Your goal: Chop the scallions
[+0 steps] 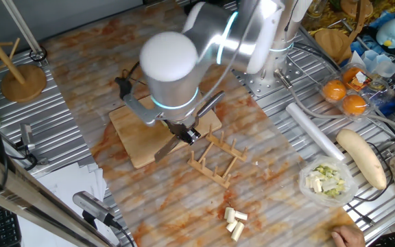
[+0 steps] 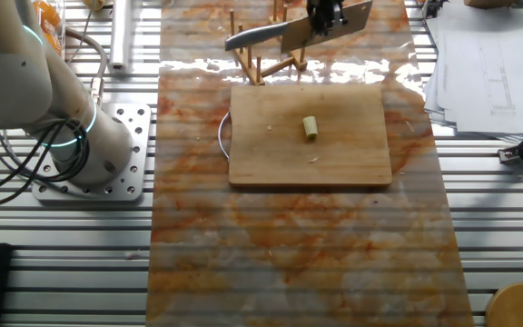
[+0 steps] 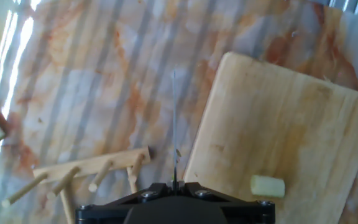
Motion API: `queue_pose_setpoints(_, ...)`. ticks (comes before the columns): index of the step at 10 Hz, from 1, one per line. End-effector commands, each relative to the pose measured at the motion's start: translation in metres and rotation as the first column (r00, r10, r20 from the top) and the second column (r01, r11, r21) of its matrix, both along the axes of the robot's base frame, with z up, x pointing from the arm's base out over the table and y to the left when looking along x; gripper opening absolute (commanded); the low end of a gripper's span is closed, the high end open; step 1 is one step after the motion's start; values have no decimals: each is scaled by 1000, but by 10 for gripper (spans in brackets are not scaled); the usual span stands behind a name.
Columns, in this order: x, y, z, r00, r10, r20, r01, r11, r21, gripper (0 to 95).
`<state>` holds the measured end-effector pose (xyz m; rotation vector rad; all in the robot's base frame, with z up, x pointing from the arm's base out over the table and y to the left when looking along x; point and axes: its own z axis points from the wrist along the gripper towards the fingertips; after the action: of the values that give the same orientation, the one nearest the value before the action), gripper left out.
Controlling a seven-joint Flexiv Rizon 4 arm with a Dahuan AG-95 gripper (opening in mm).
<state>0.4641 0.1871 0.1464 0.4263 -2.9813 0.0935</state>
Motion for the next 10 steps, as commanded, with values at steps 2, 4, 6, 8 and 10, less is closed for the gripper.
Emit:
queue_pose_setpoints(2, -1, 0, 0, 973, -222, 69, 220, 975, 31, 0)
queue_pose_setpoints(4, -1, 0, 0, 972, -214, 97, 207, 975, 83, 0)
queue_pose_setpoints(6, -1, 0, 0, 982, -158, 107, 149, 985, 85, 0)
queue_pose_setpoints(8, -2, -14, -1, 987, -131, 98, 123, 989, 84, 0)
queue_pose_setpoints(10, -7, -53, -11, 988, -116, 102, 108, 991, 85, 0)
